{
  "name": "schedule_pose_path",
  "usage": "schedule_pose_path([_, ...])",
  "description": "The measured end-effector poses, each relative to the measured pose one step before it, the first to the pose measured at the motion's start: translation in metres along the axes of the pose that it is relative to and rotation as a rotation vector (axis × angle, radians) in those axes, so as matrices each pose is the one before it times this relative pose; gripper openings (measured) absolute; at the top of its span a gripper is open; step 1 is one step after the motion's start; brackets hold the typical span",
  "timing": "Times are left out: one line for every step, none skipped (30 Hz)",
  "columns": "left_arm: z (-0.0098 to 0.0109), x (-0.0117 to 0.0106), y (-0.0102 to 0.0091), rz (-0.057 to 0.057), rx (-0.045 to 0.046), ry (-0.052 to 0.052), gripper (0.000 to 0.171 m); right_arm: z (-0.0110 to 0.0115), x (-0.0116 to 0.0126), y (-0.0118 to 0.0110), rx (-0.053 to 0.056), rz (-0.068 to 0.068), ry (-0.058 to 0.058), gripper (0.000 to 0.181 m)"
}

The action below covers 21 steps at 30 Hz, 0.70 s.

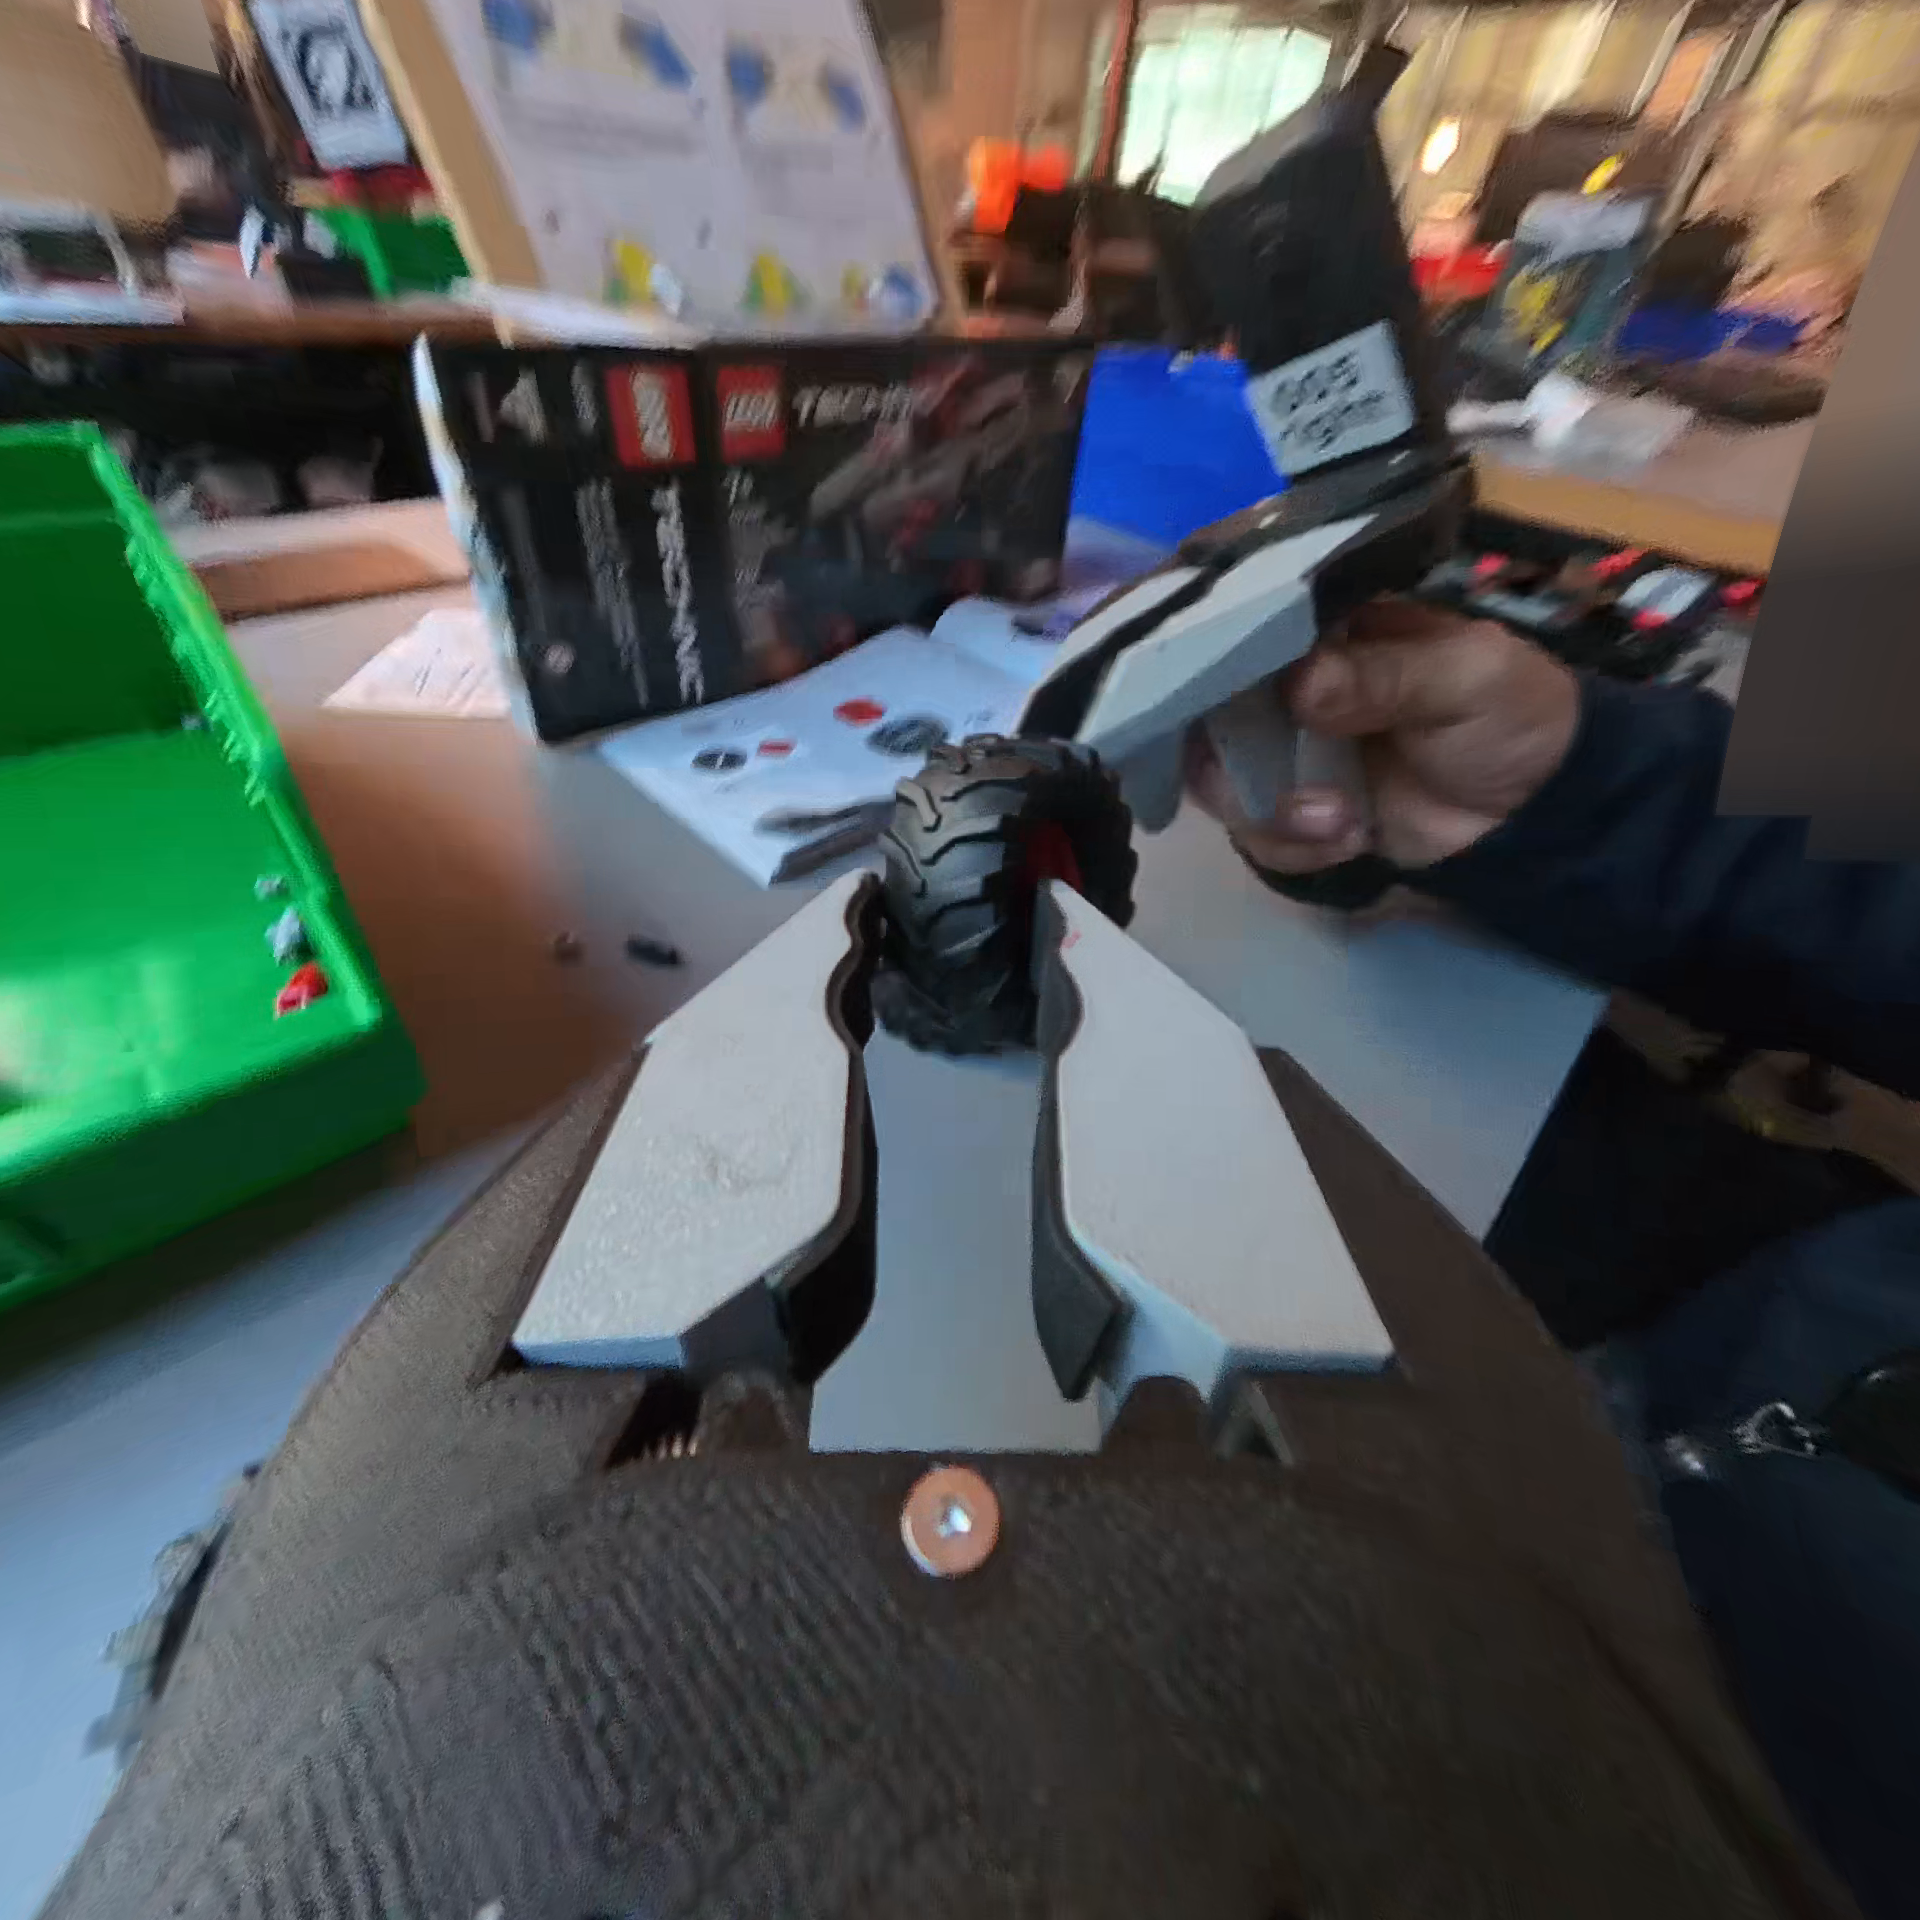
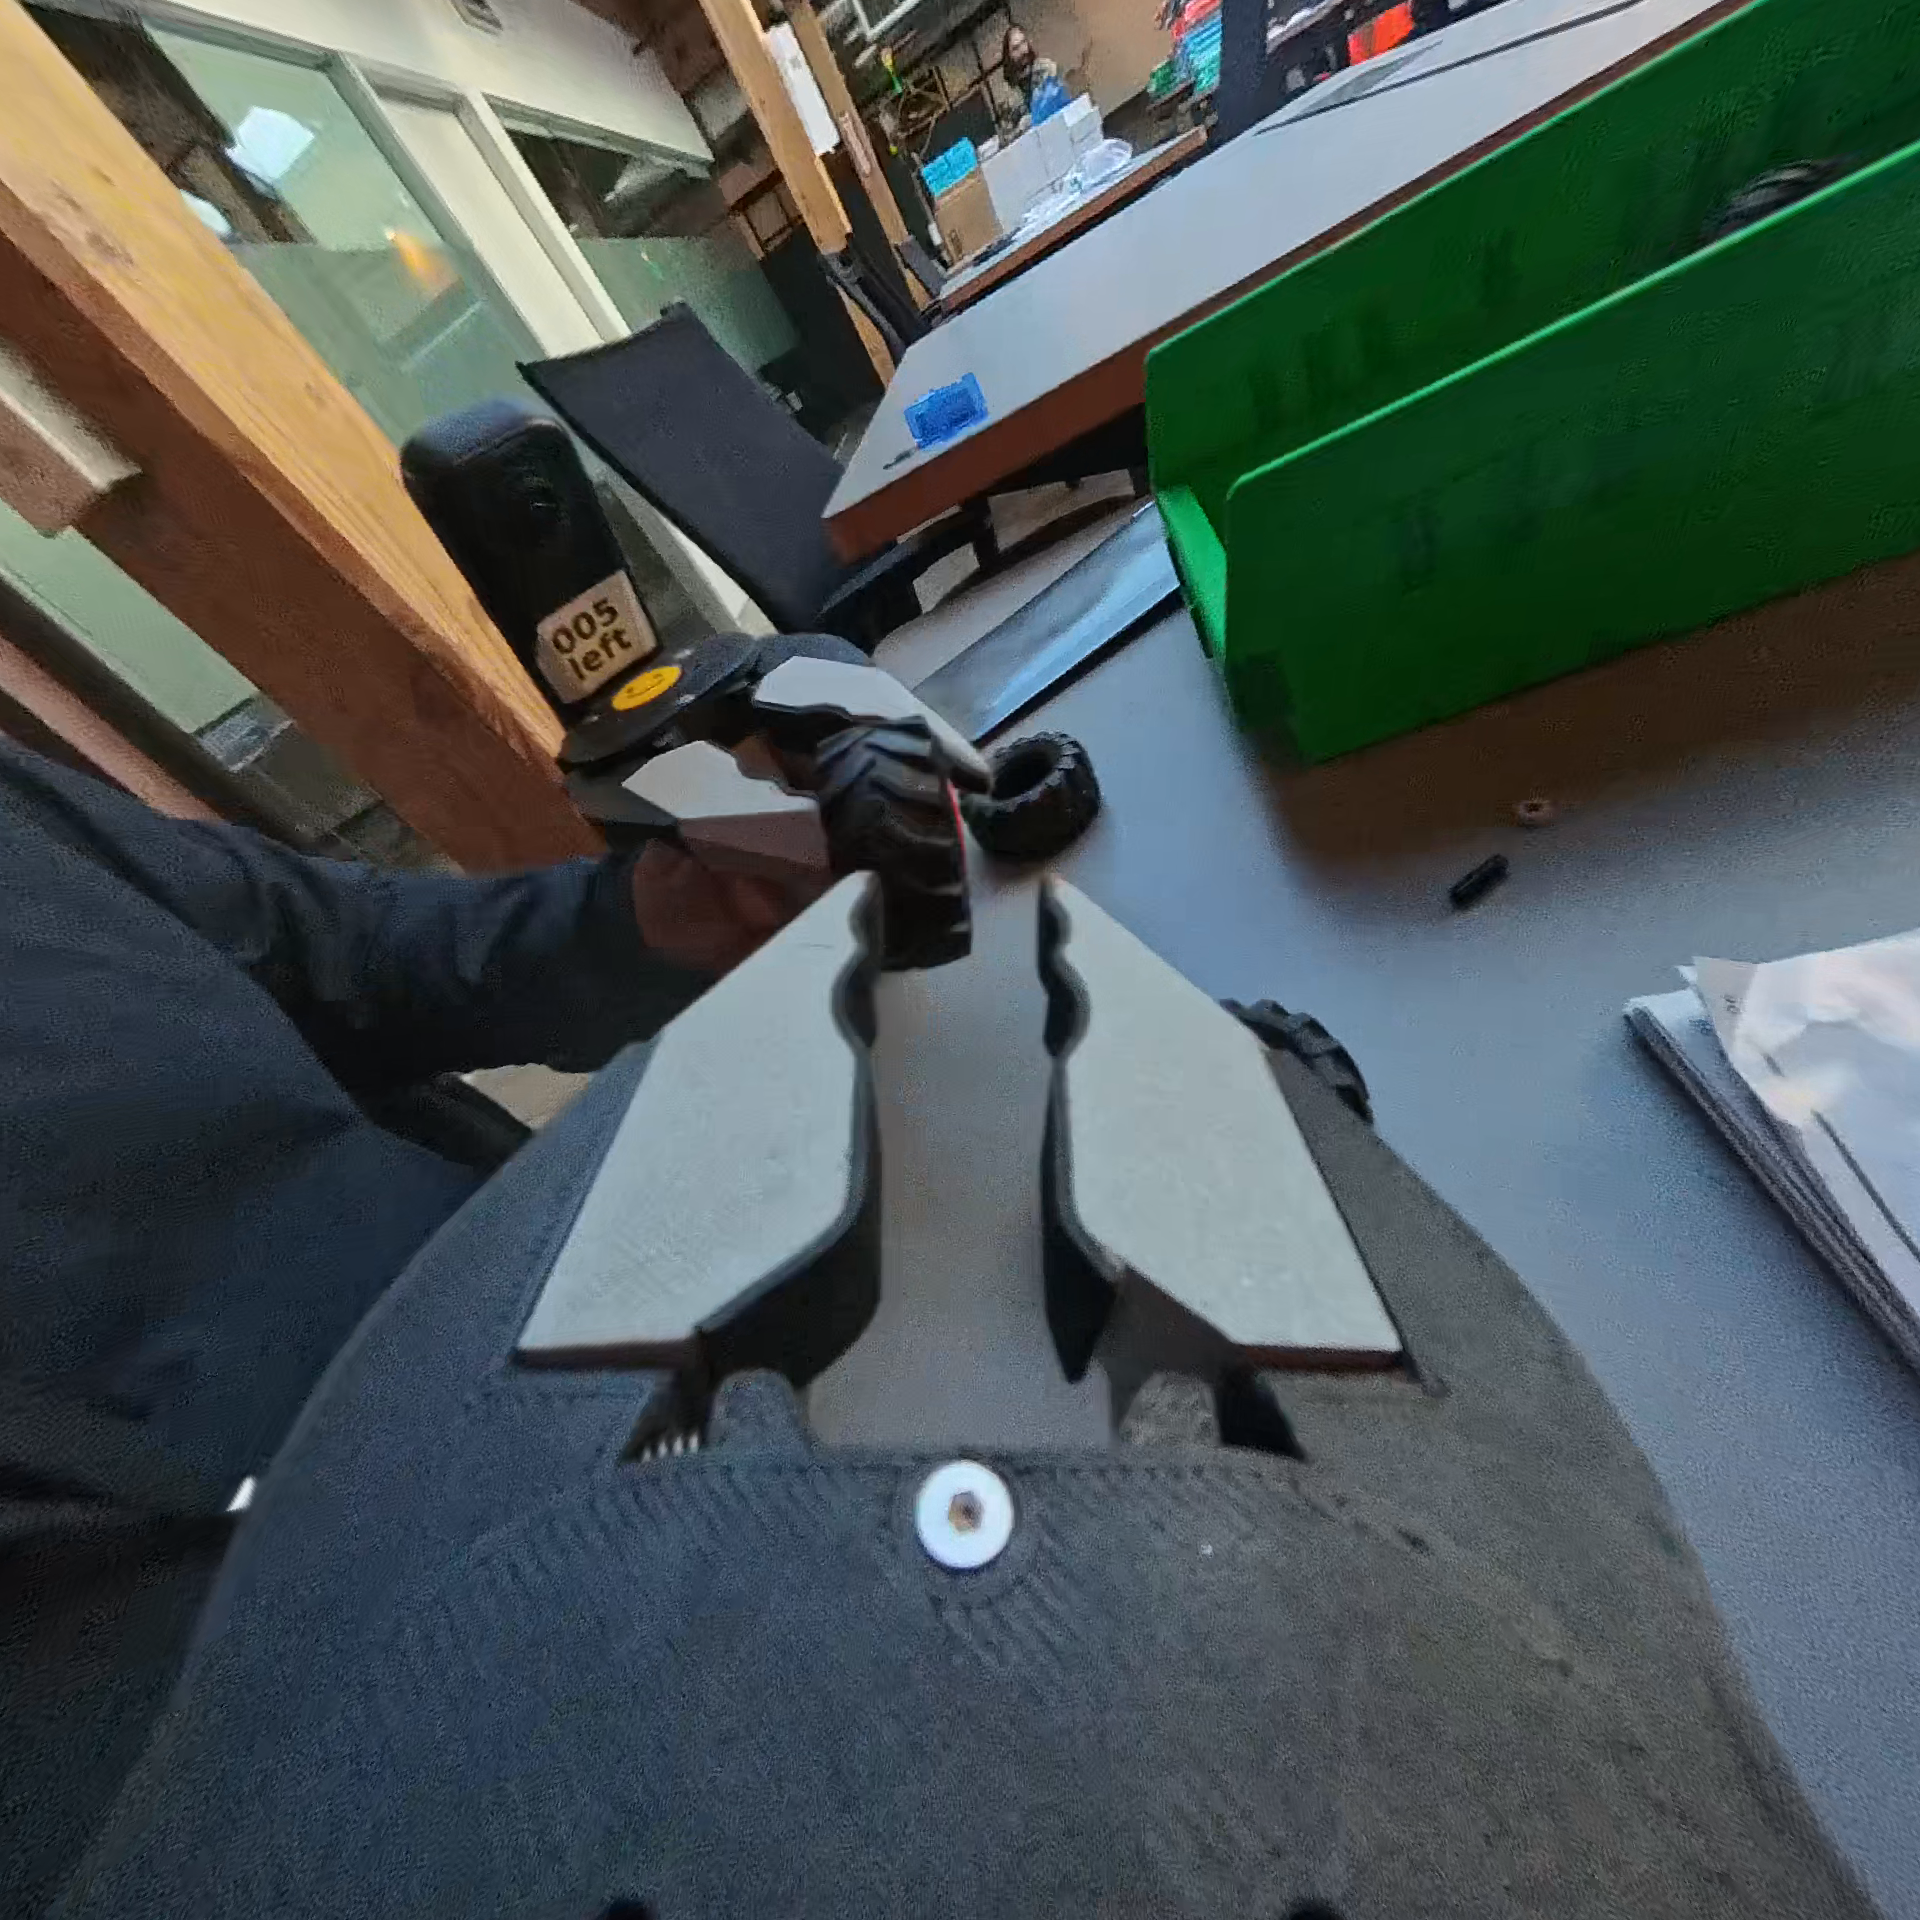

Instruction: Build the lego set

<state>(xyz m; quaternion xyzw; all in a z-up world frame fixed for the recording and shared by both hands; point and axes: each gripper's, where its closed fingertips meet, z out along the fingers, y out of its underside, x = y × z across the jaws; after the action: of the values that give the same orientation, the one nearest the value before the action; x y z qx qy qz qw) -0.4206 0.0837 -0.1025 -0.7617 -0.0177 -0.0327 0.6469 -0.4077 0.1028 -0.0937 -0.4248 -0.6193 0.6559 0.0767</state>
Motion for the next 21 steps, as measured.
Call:
schedule_pose_path([-0.00077,0.0019,-0.00501,0.0126,0.03695,0.0019,0.026,-0.00164,-0.00639,-0.00064,-0.0075,-0.0067,-0.0138,0.045])
schedule_pose_path([0.00082,0.0038,-0.00279,0.0118,0.02046,0.0206,0.026,0.00088,-0.00981,-0.00094,0.0018,-0.0228,-0.0289,0.059])
schedule_pose_path([0.00179,0.00384,-0.00214,0.0035,0.01575,0.0236,0.026,0.00155,-0.01183,-0.00162,0.0118,-0.0354,-0.0378,0.062])
schedule_pose_path([0.00137,0.00453,-0.00386,0.012,0.02862,0.0228,0.026,0.00197,-0.00427,-0.00118,0.0109,-0.039,0.0088,0.058])
schedule_pose_path([0.00084,0.00787,-0.00637,0.0209,0.05081,0.0406,0.026,0.0025,-0.00049,0.00118,-0.0057,-0.0522,0.0309,0.051])
schedule_pose_path([0.00104,0.00716,-0.00647,0.014,0.05347,0.0365,0.026,0.00279,-0.00625,0.00371,-0.0204,-0.073,-0.003,0.035])
schedule_pose_path([0.00129,0.00112,-0.00333,0.012,0.02978,0.0,0.025,0.0018,-0.00315,0.00226,-0.02,-0.0655,0.0264,0.026])
schedule_pose_path([0.0007,-0.00101,-0.00028,0.008,0.00569,-0.005,0.026,-0.00012,-0.00027,0.00052,-0.0117,-0.0832,0.0547,0.026])
schedule_pose_path([-0.00029,0.00248,0.00081,-0.0111,-0.00842,0.0285,0.026,-0.00172,-0.00153,0.00091,-0.014,-0.1157,0.0539,0.025])
schedule_pose_path([-0.00145,0.00493,0.0028,-0.027,-0.02556,0.0472,0.028,-0.00346,-0.00215,0.0007,-0.0149,-0.1388,0.0585,0.025])
schedule_pose_path([-0.00216,0.00447,0.00436,-0.0537,-0.03908,0.0479,0.031,-0.00461,-0.00025,0.00131,-0.0197,-0.1629,0.0813,0.025])
schedule_pose_path([-0.00351,0.00401,0.00327,-0.0894,-0.02948,0.0533,0.035,-0.00558,0.00082,0.00339,-0.0353,-0.1863,0.0939,0.025])
schedule_pose_path([-0.00373,0.00463,0.0012,-0.1184,-0.0112,0.0659,0.047,-0.00566,0.00078,0.00291,-0.0378,-0.195,0.0962,0.025])
schedule_pose_path([-0.00181,0.00166,0.00157,-0.1421,-0.00752,0.0507,0.055,-0.00511,0.0008,0.00055,-0.0281,-0.1804,0.0937,0.025])
schedule_pose_path([0.00071,0.00106,0.00379,-0.15,-0.01655,0.0515,0.063,-0.00344,-0.00302,-0.00106,-0.0163,-0.159,0.0571,0.025])
schedule_pose_path([0.00316,0.00336,0.0042,-0.1513,-0.02114,0.0721,0.075,-0.00142,-0.00606,-0.00073,-0.016,-0.1308,0.0243,0.025])
schedule_pose_path([0.0044,0.00685,0.00207,-0.1288,-0.01167,0.0957,0.078,-0.00023,-0.00503,0.00033,-0.0198,-0.0946,0.0189,0.025])
schedule_pose_path([0.00444,0.00403,0.00158,-0.0916,-0.00062,0.0709,0.069,-0.00005,-0.00419,-0.00064,-0.0069,-0.0628,0.0074,0.025])
schedule_pose_path([0.00405,-0.00233,0.00155,-0.0565,0.00435,0.0202,0.071,-0.00051,-0.00285,-0.00188,0.0084,-0.0378,0.0001,0.025])
schedule_pose_path([0.00299,-0.00578,0.0023,-0.0194,-0.00068,-0.0073,0.062,-0.00061,0.00001,-0.00213,0.0126,-0.0156,0.0064,0.025])
schedule_pose_path([0.00241,-0.00642,0.00362,-0.0108,-0.01229,-0.021,0.039,-0.00057,-0.00019,-0.00106,0.0081,-0.0026,0.0009,0.025])
